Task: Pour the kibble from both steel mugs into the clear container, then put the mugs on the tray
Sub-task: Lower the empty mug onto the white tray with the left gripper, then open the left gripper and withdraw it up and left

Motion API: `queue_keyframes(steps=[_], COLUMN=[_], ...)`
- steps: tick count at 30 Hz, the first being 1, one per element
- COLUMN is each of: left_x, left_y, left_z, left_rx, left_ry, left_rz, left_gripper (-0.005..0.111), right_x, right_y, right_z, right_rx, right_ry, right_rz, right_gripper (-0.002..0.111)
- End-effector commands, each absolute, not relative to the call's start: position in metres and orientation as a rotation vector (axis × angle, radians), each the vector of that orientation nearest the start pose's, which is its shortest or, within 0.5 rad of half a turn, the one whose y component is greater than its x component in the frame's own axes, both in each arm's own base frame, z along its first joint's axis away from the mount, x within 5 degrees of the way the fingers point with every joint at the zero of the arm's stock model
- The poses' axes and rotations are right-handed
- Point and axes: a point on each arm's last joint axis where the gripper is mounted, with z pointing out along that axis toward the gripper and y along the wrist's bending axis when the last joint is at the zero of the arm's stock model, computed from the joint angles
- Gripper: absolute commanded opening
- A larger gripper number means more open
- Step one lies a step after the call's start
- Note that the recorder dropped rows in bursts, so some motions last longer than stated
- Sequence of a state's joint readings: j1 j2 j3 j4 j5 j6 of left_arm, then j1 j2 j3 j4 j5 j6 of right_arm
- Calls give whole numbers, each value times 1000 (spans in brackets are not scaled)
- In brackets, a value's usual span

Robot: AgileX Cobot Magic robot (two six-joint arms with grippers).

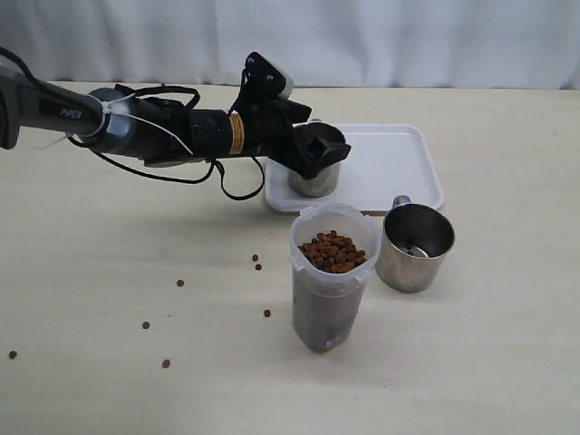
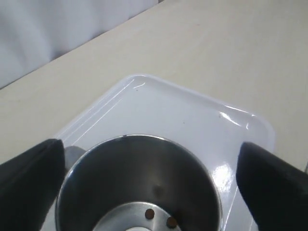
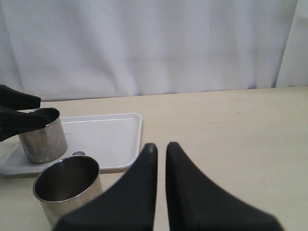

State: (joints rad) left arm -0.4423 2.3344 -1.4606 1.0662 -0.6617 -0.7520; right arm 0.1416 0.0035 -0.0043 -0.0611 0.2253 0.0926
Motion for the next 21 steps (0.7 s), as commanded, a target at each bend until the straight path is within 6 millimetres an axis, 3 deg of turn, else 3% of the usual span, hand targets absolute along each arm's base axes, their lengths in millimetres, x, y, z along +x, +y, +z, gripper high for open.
queue_keyframes(steps=[1, 6, 16, 19, 21], left_x=[419, 419, 417, 417, 418], left_y=[-253, -253, -252, -246, -237], left_z=[129, 147, 162, 176, 192], left_rx=[963, 956, 949, 945, 884], left_ry=[1694, 1661, 1660, 1720, 1818], left_rz=[-718, -709, -716, -642, -561], left_gripper=[88, 88, 86, 66, 43], right_x=[55, 55, 55, 55, 55], right_y=[6, 6, 6, 6, 6], right_z=[192, 192, 192, 192, 192], right_rx=[-84, -84, -84, -84, -84], right_ry=[1712, 1712, 1712, 1712, 1712], right_rz=[107, 107, 107, 107, 107], right_gripper=[5, 5, 5, 5, 5])
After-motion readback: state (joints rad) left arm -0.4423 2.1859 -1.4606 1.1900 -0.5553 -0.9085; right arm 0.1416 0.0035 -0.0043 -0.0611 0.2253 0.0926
